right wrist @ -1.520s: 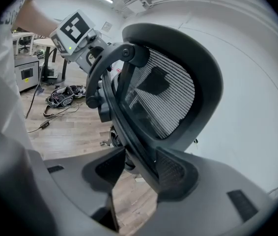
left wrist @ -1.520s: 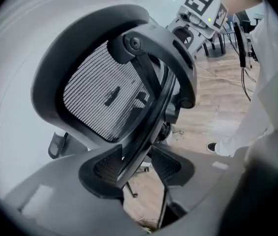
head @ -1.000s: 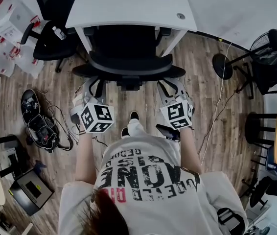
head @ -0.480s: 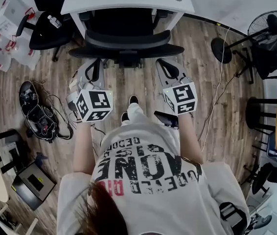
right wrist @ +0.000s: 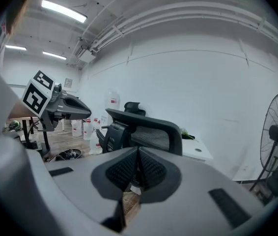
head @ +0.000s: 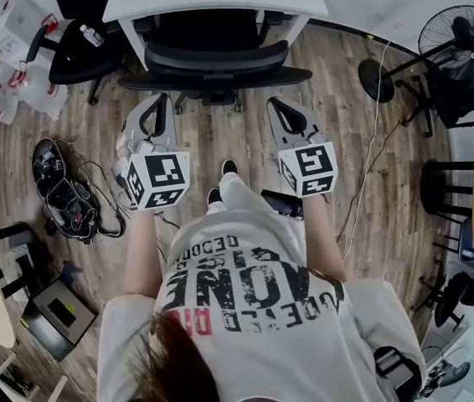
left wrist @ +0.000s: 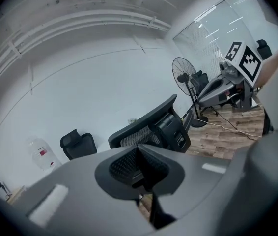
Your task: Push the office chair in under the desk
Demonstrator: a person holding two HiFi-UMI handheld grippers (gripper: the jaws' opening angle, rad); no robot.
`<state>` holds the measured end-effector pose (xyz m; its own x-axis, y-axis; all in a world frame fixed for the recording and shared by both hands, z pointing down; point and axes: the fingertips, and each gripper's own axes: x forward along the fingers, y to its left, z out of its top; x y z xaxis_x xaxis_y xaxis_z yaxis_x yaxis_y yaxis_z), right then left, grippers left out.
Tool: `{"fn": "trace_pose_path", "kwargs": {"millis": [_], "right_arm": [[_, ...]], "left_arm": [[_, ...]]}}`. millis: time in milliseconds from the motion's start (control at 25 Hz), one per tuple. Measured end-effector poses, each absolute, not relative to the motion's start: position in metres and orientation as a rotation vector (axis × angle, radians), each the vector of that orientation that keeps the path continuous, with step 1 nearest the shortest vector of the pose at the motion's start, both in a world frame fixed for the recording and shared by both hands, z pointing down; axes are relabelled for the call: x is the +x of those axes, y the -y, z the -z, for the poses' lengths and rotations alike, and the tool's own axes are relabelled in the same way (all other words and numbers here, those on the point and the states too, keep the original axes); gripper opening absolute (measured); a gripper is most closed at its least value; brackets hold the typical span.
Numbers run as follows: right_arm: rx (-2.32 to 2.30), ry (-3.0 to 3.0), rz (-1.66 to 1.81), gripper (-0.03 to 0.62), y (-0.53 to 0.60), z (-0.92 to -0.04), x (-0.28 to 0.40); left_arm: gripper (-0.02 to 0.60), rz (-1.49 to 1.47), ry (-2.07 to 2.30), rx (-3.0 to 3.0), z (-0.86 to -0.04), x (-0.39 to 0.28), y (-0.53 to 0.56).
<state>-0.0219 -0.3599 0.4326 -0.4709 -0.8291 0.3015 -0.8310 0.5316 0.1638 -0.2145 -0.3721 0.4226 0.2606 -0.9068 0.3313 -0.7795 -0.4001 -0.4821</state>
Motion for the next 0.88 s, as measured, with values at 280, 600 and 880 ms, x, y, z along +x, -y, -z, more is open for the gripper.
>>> {"fn": "trace_pose_path", "kwargs": {"millis": [280, 600, 880], "right_arm": [[1.507, 2.496, -0.048, 0.015, 0.359, -0.409, -0.014], [1.556, 2.573, -0.075, 0.015, 0.362, -0.382, -0.012], [1.511, 2.654, -0.065, 0.015, 0.364, -0.358, -0.01]], "left_arm": [[0.011, 0.748, -1.613, -2.318, -0.407, -0.213, 0.368], [0.011, 0.374, -1.766, -2.492, -0.368, -0.206, 0.37], [0.011, 0.276, -1.795, -2.471, -0.343, -0.187, 0.373]]}}
